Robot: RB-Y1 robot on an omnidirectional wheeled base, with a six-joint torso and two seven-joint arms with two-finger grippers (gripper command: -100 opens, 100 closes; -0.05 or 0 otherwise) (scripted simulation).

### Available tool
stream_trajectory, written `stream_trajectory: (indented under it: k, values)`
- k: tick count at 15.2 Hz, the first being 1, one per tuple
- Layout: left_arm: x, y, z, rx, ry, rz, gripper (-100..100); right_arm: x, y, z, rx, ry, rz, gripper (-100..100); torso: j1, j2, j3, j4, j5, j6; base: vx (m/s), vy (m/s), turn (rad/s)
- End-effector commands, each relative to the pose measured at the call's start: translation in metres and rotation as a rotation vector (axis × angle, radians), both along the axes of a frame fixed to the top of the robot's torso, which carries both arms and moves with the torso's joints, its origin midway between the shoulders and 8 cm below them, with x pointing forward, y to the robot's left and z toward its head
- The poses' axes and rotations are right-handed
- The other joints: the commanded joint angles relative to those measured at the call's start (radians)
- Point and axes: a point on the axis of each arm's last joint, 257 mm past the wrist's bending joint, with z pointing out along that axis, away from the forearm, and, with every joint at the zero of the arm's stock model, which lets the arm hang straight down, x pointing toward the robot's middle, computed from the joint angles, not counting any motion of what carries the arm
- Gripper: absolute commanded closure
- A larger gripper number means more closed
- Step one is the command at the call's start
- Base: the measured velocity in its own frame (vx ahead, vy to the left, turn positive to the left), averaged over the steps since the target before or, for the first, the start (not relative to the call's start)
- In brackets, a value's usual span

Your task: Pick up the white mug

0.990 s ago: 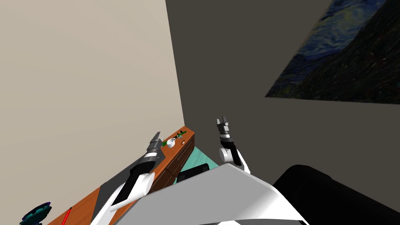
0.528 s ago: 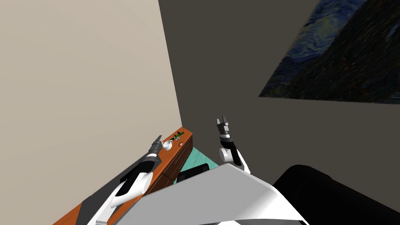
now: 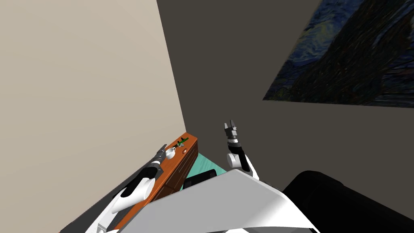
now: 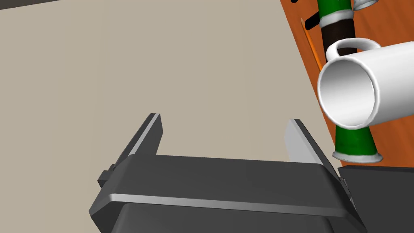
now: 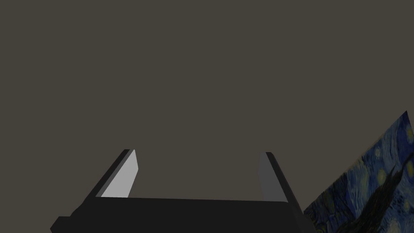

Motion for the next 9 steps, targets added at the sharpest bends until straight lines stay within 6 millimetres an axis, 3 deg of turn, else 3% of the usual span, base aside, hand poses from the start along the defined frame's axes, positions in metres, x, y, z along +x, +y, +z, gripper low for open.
stream_trajectory:
  k: [1, 2, 4, 8, 9]
  values:
    - [-0.002, 0.000, -0.009, 0.002, 0.038, 0.003, -100, 0.000, 0.000, 0.000, 0.000, 0.000, 0.000, 0, 0.000, 0.000, 0.000, 0.000, 0.000, 0.000, 0.013, -0.003, -0.049]
    - [-0.004, 0.012, -0.027, 0.009, 0.094, 0.011, -100, 0.000, 0.000, 0.000, 0.000, 0.000, 0.000, 0, 0.000, 0.000, 0.000, 0.000, 0.000, 0.000, 0.018, -0.007, -0.117]
    - [-0.006, 0.013, -0.031, 0.008, 0.111, 0.013, -100, 0.000, 0.000, 0.000, 0.000, 0.000, 0.000, 0, 0.000, 0.000, 0.000, 0.000, 0.000, 0.000, 0.018, -0.005, -0.086]
    - [-0.018, 0.039, -0.072, 0.016, 0.258, 0.035, -100, 0.000, 0.000, 0.000, 0.000, 0.000, 0.000, 0, 0.000, 0.000, 0.000, 0.000, 0.000, 0.000, 0.024, -0.007, -0.129]
    - [-0.018, 0.039, -0.072, 0.016, 0.258, 0.035, -100, 0.000, 0.000, 0.000, 0.000, 0.000, 0.000, 0, 0.000, -0.001, 0.000, 0.000, 0.000, 0.000, 0.018, -0.004, -0.039]
